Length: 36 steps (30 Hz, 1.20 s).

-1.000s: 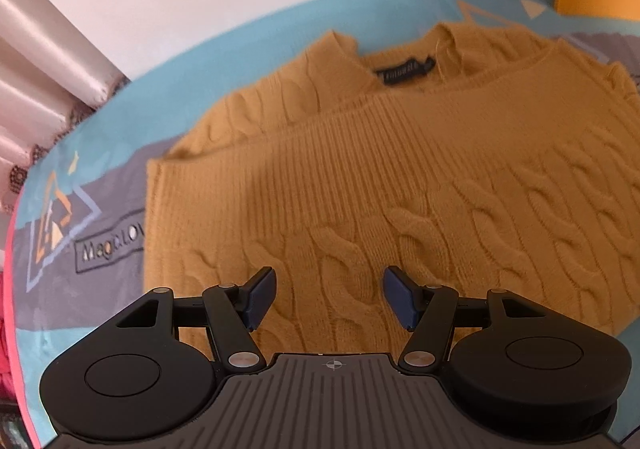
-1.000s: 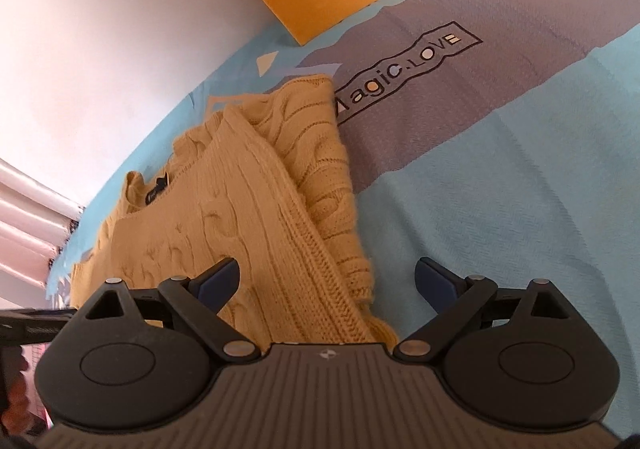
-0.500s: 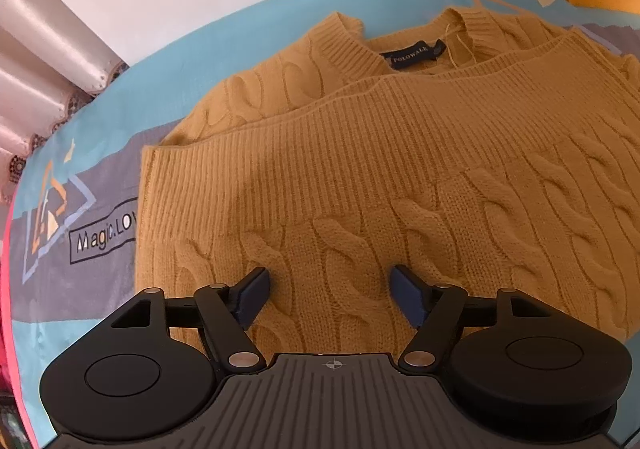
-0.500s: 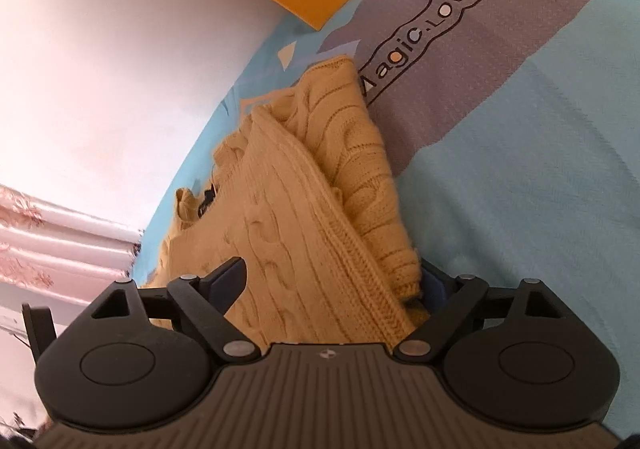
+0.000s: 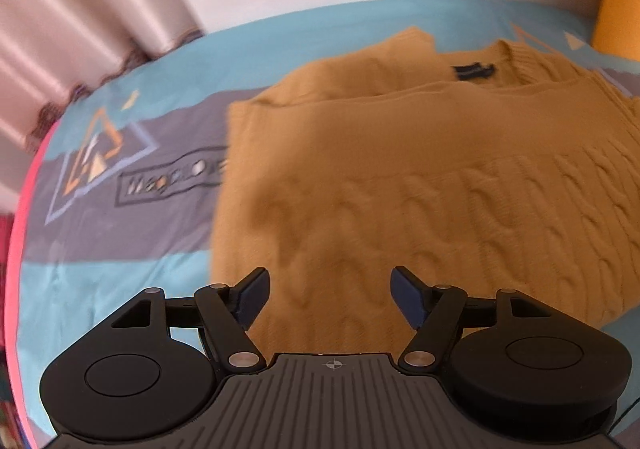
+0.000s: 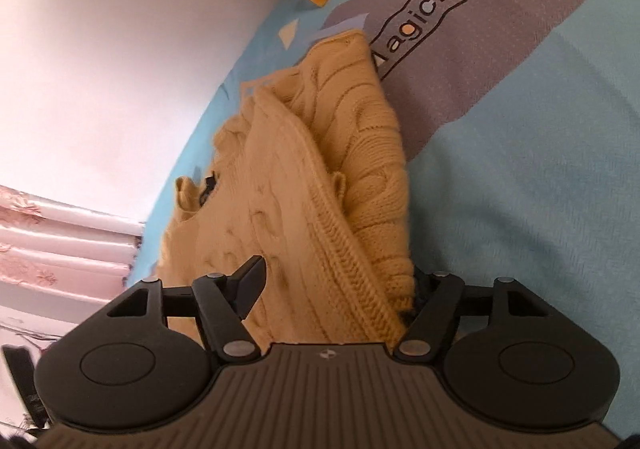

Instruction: Fold small clothes

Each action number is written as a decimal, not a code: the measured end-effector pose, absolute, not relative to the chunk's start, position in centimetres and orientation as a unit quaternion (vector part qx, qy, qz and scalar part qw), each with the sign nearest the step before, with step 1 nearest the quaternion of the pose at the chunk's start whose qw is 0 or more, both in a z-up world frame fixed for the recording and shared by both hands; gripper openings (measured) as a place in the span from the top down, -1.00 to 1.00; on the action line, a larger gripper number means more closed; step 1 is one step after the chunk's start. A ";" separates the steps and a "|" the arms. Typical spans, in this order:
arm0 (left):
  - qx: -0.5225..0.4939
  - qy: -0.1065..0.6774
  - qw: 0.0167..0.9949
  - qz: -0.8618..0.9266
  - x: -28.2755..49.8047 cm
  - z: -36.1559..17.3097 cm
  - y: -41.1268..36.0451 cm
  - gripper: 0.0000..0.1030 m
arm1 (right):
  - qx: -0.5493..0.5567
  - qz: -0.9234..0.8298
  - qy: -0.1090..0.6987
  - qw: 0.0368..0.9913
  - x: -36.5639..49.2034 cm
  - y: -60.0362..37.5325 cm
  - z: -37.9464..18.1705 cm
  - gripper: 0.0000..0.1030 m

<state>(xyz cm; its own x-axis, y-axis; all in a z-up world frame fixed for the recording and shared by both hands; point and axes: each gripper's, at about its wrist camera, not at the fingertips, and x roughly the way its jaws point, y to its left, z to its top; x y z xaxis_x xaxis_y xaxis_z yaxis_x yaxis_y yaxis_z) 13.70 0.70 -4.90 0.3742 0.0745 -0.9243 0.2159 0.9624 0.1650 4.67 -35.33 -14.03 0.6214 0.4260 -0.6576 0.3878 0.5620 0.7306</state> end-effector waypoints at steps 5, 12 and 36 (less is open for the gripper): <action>0.128 0.562 0.817 -0.004 12.6 -4.9 4.1 -1.00 | 0.459 -0.033 0.445 0.768 5.2 -34.8 -13.1 0.15; 0.079 0.568 0.818 0.033 11.5 -4.4 9.1 -1.00 | 0.426 -0.037 0.408 0.807 4.5 -32.0 -7.6 0.26; -0.028 0.576 0.806 0.134 7.0 -4.1 24.5 -1.00 | 0.000 0.238 0.400 0.885 7.2 2.8 -2.1 -0.50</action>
<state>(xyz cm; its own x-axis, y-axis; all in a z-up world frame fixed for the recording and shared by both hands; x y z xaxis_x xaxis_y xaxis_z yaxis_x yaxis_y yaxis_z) 6.97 24.45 -4.06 0.3016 0.1842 -0.9355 -0.2478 0.9626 0.1096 7.18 2.83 -2.07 0.5663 0.4222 -0.7079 -0.4219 0.8863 0.1911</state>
